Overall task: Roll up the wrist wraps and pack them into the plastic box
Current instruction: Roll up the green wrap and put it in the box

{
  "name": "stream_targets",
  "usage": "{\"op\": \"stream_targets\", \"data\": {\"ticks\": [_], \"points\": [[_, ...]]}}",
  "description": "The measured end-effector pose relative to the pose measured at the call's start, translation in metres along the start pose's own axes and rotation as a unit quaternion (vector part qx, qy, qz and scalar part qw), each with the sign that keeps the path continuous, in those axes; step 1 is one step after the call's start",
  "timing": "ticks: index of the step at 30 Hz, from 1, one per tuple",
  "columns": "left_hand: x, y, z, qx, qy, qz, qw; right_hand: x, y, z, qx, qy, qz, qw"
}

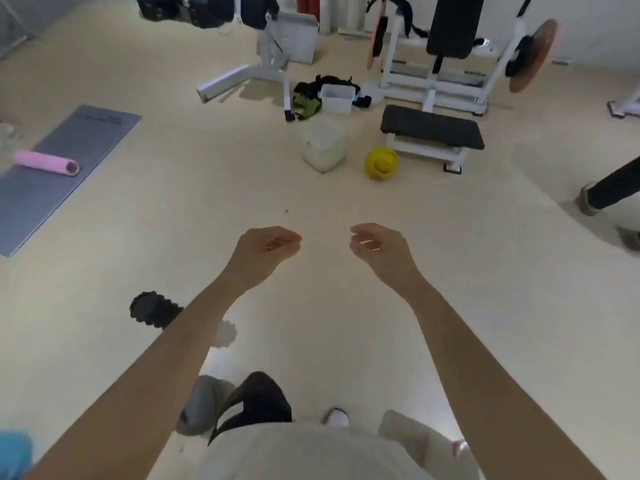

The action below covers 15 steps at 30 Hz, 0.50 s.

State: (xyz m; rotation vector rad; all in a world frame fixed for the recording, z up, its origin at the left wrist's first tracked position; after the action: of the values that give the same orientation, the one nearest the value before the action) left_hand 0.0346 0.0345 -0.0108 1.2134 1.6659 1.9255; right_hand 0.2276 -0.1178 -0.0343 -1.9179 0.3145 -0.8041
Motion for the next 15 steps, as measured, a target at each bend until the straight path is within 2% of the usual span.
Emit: {"op": "stream_targets", "data": {"ticks": [7,12,15], "points": [[-0.034,-0.095,-0.015,0.108,-0.044,-0.002,0.993,-0.050,0.070,0.026,-0.129,-0.123,-0.095,0.979],[-0.026,-0.140,0.024,0.145,-0.051,-0.036,0.987,-0.083,0.073,0.081,-0.170,-0.180,-0.152,0.957],[-0.007,-0.159,0.072,0.161,-0.050,-0.045,0.985,-0.095,0.056,0.129,-0.198,-0.188,-0.168,0.947]]}}
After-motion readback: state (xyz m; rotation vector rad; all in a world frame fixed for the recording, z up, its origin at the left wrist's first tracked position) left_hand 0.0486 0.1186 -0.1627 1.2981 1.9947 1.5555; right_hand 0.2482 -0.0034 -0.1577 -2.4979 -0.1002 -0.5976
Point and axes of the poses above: each hand's wrist, its own z-axis towards the middle knuckle, its own x-axis out of the back of the hand, y = z × x, the point moved 5 cm from there along z, towards the middle knuckle, and after that the axes turned 11 degrees about -x, right-handed, at the moved point
